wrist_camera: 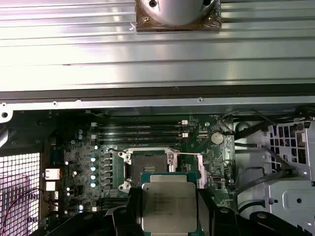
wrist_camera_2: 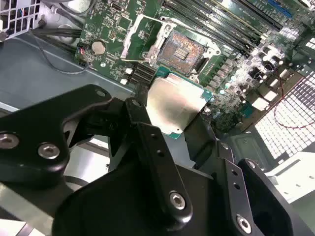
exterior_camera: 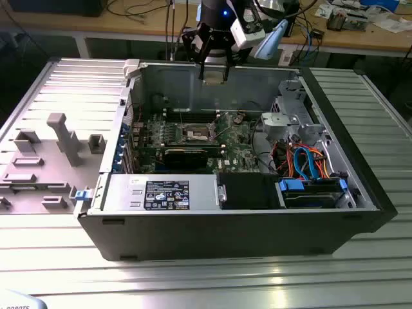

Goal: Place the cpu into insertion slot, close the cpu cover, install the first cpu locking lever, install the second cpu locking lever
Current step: 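Place the cpu into insertion slot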

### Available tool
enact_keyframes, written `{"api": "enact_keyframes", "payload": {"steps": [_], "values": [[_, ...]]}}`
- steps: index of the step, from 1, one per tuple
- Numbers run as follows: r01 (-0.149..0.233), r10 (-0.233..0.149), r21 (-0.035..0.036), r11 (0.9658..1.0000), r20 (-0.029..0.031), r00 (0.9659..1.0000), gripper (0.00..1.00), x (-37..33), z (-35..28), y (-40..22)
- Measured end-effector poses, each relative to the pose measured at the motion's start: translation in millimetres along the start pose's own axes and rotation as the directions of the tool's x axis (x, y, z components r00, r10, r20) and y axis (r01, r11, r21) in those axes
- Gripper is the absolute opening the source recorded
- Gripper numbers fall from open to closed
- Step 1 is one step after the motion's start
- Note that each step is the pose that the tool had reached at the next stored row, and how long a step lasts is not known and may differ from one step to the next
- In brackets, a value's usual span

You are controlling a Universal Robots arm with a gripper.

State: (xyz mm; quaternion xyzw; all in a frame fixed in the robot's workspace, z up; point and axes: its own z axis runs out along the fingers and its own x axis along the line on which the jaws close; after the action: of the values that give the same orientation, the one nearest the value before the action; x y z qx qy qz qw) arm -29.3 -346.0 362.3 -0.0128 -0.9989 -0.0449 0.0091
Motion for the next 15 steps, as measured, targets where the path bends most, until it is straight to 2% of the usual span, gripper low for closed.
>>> {"api": "enact_keyframes", "payload": {"steps": [8, 11, 15], "values": [[-0.001, 0.001, -0.0001, 1.0000, 0.0002, 1.0000, 0.54, -0.1, 0.2, -4.7], [-0.061, 0.061, -0.0013, 0.9981, 0.0055, 0.9981, 0.54, -0.2, 0.3, -4.7], [-0.067, 0.067, -0.0014, 0.9978, 0.0060, 0.9977, 0.54, -0.1, 0.3, -4.7]]}}
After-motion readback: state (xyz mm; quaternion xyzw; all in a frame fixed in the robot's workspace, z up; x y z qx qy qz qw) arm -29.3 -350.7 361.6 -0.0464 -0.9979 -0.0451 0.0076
